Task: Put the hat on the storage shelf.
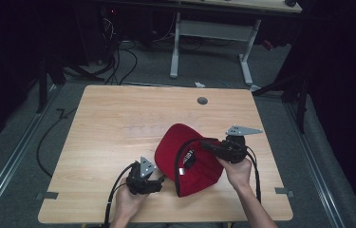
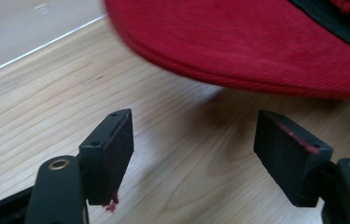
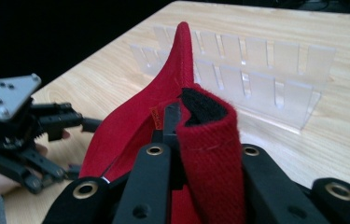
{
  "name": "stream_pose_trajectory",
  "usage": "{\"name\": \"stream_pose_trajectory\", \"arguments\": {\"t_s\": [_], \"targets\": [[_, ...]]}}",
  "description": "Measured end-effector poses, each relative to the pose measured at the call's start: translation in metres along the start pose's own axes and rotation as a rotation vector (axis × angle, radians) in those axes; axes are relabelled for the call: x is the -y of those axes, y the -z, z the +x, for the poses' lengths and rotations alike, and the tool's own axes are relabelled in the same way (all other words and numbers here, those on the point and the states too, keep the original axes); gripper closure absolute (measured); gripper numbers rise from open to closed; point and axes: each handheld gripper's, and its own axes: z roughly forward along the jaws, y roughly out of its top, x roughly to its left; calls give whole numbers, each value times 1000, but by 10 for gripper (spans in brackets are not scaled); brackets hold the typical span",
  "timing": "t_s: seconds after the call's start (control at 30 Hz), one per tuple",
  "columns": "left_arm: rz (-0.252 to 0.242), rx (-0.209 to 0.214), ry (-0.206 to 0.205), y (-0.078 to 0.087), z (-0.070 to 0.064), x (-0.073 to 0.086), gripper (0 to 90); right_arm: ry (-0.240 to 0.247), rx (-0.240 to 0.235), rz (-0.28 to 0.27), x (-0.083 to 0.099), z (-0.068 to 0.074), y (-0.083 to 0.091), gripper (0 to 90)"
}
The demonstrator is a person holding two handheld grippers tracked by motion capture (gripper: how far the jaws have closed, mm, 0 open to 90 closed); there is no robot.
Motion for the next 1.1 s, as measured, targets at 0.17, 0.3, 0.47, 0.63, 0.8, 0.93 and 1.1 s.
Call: {"name": "stream_pose_trajectory", "arguments": {"t_s": [0.17, 0.3, 0.47, 0.63, 0.8, 0.93, 1.1], "targets": [[3, 27, 1, -6, -13, 0, 273, -1, -2, -12, -5, 4, -2, 819], [-38, 31, 10, -4, -17, -5, 260, -6, 11, -20, -6, 5, -4, 819], [-85, 7, 2, 3, -15, -11, 240, -11, 35, -14, -4, 3, -4, 817], [-117, -22, -1, 8, -10, -17, 212, 2, 66, 10, 0, 3, -5, 816], [-106, -28, -41, 10, -11, -17, 194, 17, 82, 54, 2, 4, -5, 813], [-95, -36, -73, 11, -14, -18, 176, 15, 88, 90, 2, 5, -5, 811], [-109, -27, -116, 16, -19, -20, 182, 15, 73, 133, 4, 9, -7, 810]]}}
